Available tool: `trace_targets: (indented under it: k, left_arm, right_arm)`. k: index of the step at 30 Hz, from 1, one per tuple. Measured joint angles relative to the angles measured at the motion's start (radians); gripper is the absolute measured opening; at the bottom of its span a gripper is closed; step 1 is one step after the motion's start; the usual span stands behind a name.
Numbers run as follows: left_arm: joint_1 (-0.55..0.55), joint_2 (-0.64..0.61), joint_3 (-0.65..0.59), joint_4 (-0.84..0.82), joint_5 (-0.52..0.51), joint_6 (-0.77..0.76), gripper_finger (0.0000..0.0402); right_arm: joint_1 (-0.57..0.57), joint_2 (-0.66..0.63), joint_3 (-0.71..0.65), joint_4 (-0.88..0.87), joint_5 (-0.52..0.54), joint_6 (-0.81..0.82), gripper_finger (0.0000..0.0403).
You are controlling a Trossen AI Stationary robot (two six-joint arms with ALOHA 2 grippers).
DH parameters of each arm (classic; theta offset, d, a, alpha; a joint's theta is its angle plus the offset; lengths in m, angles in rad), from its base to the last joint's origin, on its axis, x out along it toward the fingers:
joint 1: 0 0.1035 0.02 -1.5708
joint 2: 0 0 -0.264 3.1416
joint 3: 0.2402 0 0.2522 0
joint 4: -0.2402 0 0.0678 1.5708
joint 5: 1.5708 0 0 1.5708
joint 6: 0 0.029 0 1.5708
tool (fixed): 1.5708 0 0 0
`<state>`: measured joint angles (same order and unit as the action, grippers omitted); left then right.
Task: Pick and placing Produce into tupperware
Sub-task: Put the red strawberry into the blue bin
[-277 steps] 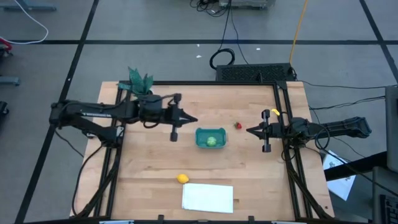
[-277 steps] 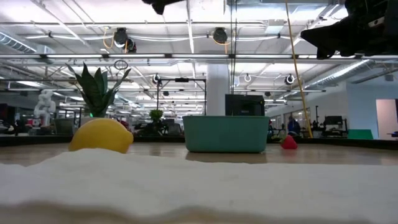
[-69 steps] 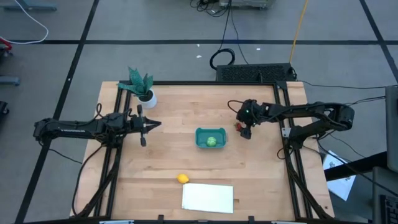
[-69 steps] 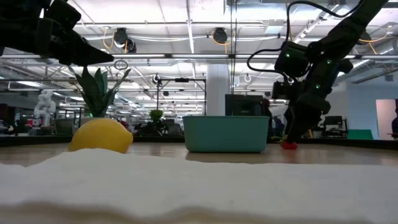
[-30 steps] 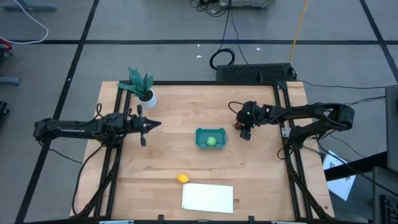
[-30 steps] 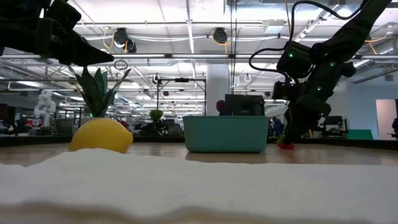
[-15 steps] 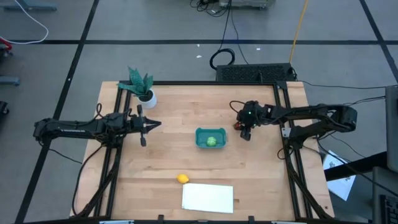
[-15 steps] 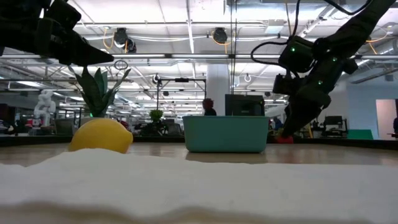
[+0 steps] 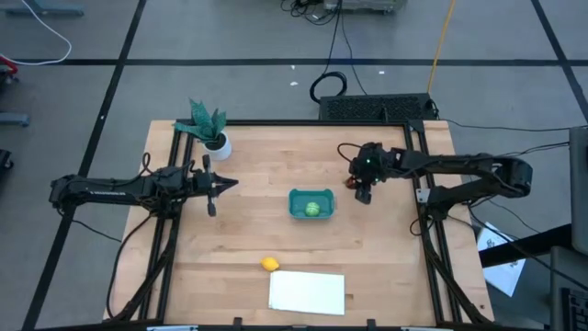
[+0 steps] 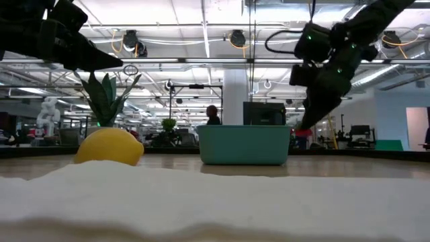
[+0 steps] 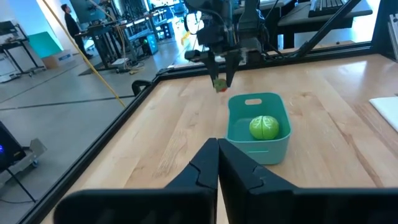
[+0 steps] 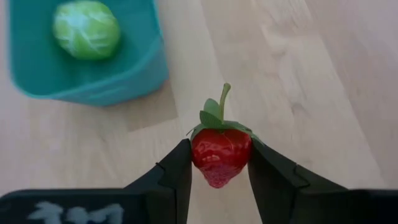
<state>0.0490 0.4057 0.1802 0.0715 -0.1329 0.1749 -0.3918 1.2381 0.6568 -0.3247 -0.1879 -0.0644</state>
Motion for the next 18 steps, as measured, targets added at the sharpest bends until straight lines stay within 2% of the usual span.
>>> trace_targets:
  k: [4, 8, 18]
  left_arm:
    - [0.0, 0.0, 0.0, 0.0, 0.0, 0.0, 0.0025]
    - [0.0, 0.0, 0.0, 0.0, 0.0, 0.0, 0.0028]
    - [0.0, 0.0, 0.0, 0.0, 0.0, 0.001, 0.0004]
  right_arm:
    - [0.038, -0.001, 0.076, -0.064, -0.001, -0.001, 0.0119]
    - [0.084, -0.029, 0.097, -0.069, -0.001, -0.003, 0.0119]
    - [0.119, -0.24, 0.069, 0.011, -0.062, 0.051, 0.0119]
